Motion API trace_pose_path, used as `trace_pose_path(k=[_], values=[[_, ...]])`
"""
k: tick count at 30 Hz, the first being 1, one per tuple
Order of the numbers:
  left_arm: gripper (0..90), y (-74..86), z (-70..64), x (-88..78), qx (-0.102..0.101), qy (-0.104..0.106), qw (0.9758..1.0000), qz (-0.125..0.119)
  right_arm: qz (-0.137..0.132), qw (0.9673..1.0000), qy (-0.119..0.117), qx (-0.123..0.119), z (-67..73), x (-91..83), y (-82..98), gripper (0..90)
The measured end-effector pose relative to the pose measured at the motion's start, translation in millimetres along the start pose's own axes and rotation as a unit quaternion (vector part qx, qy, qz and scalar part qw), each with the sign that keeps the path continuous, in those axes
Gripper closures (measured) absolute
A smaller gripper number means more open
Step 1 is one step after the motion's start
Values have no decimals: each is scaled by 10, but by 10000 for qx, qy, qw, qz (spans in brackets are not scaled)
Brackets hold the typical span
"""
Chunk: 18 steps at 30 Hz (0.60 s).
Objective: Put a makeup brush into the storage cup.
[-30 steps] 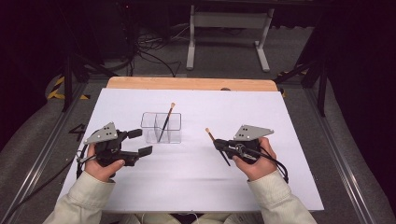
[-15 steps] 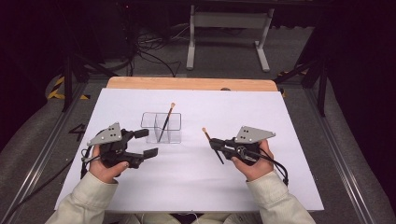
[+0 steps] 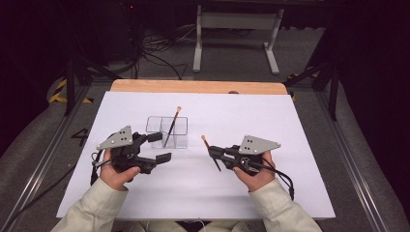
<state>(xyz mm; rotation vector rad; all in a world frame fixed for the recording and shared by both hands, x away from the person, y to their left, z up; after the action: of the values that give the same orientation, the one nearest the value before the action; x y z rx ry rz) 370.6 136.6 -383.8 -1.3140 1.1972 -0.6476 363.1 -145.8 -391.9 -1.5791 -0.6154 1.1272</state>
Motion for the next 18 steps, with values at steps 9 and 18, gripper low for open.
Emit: trace_pose_path(k=[9, 18], values=[[219, -51, -61, 90, 50, 148, 9998, -96, -278, 9996, -107, 5, 65, 62, -18, 843], [235, -88, -103, 190, 76, 296, 9995, -115, -439, 9989, -132, 16, 97, 83, -31, 843]])
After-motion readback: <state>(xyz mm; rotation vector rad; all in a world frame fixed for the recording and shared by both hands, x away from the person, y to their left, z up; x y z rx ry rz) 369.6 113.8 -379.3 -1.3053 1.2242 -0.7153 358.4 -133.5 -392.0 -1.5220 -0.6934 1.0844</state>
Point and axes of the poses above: each handheld gripper's, and its own axes: x roughly forward along the jaws, y roughly out of its underside, z roughly to its left, the point moved 4 cm from there along x, roughly forward along the jaws, and after that the axes turned 4 degrees about z, right-handed, at the moved point
